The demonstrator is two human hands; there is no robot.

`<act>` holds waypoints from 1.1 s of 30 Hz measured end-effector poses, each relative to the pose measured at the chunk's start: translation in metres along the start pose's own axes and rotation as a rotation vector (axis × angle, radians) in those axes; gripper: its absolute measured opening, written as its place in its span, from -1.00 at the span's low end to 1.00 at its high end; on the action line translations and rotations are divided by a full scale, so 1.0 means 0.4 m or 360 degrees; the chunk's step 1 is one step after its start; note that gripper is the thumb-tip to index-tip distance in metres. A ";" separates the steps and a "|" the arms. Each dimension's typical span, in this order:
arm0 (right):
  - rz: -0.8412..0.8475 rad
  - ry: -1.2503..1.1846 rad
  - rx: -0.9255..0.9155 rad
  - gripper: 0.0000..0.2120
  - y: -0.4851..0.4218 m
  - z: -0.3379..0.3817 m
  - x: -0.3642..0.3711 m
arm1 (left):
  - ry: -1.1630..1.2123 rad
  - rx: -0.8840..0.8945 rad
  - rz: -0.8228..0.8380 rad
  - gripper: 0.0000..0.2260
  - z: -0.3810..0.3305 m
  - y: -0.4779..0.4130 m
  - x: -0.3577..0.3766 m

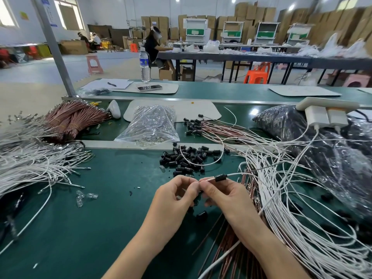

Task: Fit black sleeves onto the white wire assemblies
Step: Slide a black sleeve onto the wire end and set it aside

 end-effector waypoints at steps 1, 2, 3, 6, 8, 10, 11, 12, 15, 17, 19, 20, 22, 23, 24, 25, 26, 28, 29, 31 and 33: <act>-0.0017 0.0007 -0.0009 -0.84 -0.002 0.000 -0.002 | -0.0045 0.0021 -0.0017 -0.91 0.001 0.001 -0.001; -0.0053 -0.0001 -0.0014 -0.83 -0.003 -0.001 -0.008 | -0.0114 0.0050 -0.0032 -0.91 0.001 0.004 -0.004; -0.0107 -0.0038 -0.0010 -0.83 -0.006 -0.002 -0.016 | -0.0245 0.0109 -0.0055 -0.90 0.002 0.006 -0.007; -0.0315 -0.0293 0.0052 -0.82 -0.017 -0.005 -0.049 | -0.0890 0.0471 -0.0107 -0.88 -0.006 0.008 -0.004; -0.0446 -0.0489 0.0117 -0.82 -0.023 -0.010 -0.064 | -0.1142 0.0650 -0.0055 -0.88 -0.015 0.003 0.019; -0.0509 -0.0611 0.0156 -0.85 -0.028 -0.014 -0.069 | -0.1319 0.0747 0.0010 -0.85 -0.023 -0.011 0.044; -0.0516 -0.0643 0.0168 -0.86 -0.029 -0.014 -0.069 | -0.1411 0.0729 0.0070 -0.81 -0.025 -0.019 0.057; -0.0516 -0.0666 0.0178 -0.87 -0.030 -0.014 -0.070 | -0.1513 0.0693 0.0126 -0.77 -0.024 -0.030 0.069; -0.0512 -0.0730 0.0219 -0.89 -0.029 -0.013 -0.075 | -0.1716 0.0620 0.0217 -0.72 -0.018 -0.054 0.086; -0.0495 -0.0780 0.0248 -0.89 -0.029 -0.015 -0.078 | -0.1750 0.0629 0.0216 -0.74 -0.014 -0.056 0.097; -0.0454 -0.0832 0.0269 -0.89 -0.028 -0.016 -0.078 | -0.1516 0.0603 0.0188 -0.82 -0.014 -0.050 0.093; -0.0426 -0.0859 0.0275 -0.89 -0.029 -0.016 -0.078 | -0.1252 0.0523 0.0132 -0.87 -0.017 -0.047 0.082; -0.0360 -0.0892 0.0286 -0.86 -0.031 -0.016 -0.075 | -0.0626 0.0307 0.0037 -0.95 -0.021 -0.045 0.060; -0.0326 -0.0900 0.0297 -0.84 -0.030 -0.016 -0.071 | -0.0320 0.0235 -0.0024 -0.94 -0.022 -0.043 0.051; -0.0292 -0.0910 0.0305 -0.82 -0.029 -0.017 -0.067 | -0.0102 0.0193 -0.0091 -0.91 -0.025 -0.041 0.042; -0.0259 -0.0923 0.0310 -0.80 -0.029 -0.017 -0.063 | 0.0035 0.0175 -0.0135 -0.88 -0.029 -0.040 0.038; -0.0228 -0.0936 0.0316 -0.79 -0.030 -0.017 -0.058 | 0.0122 0.0165 -0.0139 -0.87 -0.035 -0.039 0.040; -0.0179 -0.0966 0.0326 -0.81 -0.030 -0.020 -0.049 | 0.0252 0.0148 -0.0095 -0.85 -0.044 -0.032 0.054; -0.0161 -0.0979 0.0330 -0.82 -0.029 -0.021 -0.045 | 0.0312 0.0134 -0.0076 -0.86 -0.044 -0.029 0.062; -0.0122 -0.1014 0.0334 -0.84 -0.028 -0.022 -0.039 | 0.0412 0.0108 -0.0073 -0.88 -0.043 -0.022 0.072; -0.0102 -0.1046 0.0333 -0.86 -0.026 -0.021 -0.035 | 0.0480 0.0100 -0.0088 -0.90 -0.043 -0.017 0.075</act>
Point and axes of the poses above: each hand's wrist, its own y-axis away from the middle knuckle, its own x-axis out of the palm, z = x × y, the point moved 4 cm from there along -y, towards the middle knuckle, and after that the axes turned 1 degree about -x, right-handed, at the moved point
